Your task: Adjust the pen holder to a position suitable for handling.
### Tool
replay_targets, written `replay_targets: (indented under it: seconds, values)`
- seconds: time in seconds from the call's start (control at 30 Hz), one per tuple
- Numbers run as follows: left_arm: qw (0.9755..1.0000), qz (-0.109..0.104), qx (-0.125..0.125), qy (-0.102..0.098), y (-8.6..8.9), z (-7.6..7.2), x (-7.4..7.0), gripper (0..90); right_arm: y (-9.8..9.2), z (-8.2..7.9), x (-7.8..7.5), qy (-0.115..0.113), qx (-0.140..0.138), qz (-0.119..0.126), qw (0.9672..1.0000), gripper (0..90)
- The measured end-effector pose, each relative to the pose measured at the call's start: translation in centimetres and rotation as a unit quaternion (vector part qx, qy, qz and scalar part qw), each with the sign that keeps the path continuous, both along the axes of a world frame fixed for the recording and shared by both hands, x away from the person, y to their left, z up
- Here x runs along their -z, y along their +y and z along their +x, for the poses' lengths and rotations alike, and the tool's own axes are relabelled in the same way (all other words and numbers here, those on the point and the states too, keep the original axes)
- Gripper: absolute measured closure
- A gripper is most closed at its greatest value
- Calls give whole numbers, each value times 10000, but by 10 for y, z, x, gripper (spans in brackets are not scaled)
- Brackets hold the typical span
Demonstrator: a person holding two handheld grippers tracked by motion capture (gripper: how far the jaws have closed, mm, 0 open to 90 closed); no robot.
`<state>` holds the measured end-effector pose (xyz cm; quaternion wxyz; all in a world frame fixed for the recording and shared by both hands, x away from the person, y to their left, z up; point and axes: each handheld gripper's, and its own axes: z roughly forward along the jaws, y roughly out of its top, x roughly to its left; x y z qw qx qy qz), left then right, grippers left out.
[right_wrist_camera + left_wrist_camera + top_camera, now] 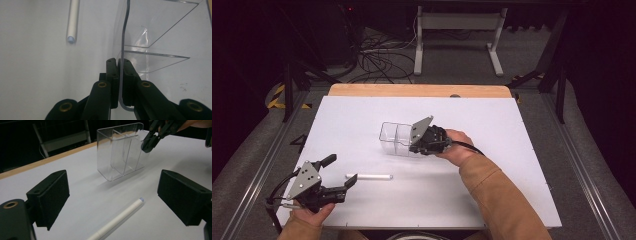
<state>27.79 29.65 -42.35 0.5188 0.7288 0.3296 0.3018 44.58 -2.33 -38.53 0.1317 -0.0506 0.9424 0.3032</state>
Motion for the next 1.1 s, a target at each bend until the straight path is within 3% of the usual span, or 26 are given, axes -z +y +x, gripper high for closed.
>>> replay_targets:
  seconds: [0.2,0.43,0.77,1.1]
  values:
    - [10000,5,7,10,0,1,0,113,-23,2,-5,18,-93,-59,9999,864]
    - [10000,-4,5,32,-2,1,1,113,-41,7,1,180,-183,-228,9994,863]
    - [10000,-4,23,50,-1,2,2,113,-46,14,9,343,-427,-322,9980,862]
    - [10000,-5,31,65,-1,2,2,112,-46,19,15,395,-435,-357,9976,842]
